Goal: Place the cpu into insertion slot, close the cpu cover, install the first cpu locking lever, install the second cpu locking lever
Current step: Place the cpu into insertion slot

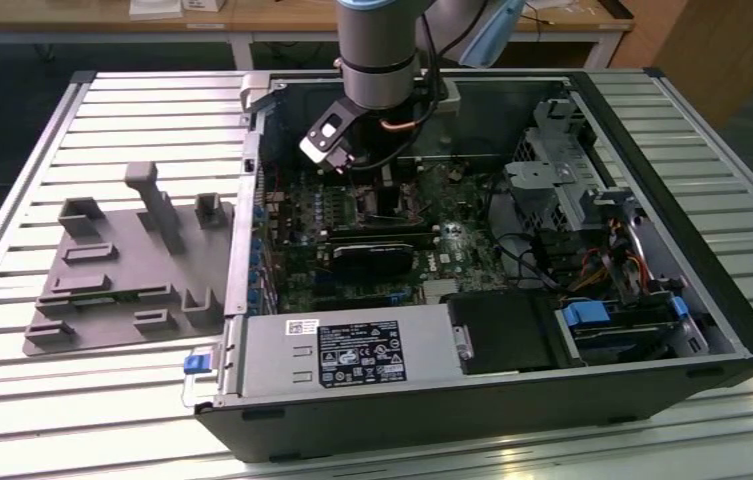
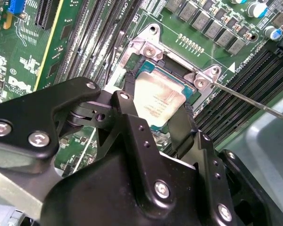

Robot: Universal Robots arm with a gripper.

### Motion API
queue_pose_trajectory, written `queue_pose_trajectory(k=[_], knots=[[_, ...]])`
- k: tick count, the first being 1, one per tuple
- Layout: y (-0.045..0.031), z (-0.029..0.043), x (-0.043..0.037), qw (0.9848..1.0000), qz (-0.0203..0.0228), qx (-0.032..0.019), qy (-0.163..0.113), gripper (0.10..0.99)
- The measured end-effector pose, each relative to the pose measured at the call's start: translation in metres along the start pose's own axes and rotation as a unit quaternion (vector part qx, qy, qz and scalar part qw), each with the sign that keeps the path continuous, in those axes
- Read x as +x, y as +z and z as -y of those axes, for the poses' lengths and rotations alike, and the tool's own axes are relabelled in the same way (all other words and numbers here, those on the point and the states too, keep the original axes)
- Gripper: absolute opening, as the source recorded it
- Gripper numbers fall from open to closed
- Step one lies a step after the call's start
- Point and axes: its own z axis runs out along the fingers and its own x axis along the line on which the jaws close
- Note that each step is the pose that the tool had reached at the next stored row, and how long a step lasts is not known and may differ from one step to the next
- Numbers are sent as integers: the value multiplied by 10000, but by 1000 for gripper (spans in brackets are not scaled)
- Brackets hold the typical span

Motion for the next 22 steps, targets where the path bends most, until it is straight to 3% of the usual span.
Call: queue_pose_trajectory(k=[22], knots=[[-3, -21, 0, 10000, -32, -1, -59, 529]])
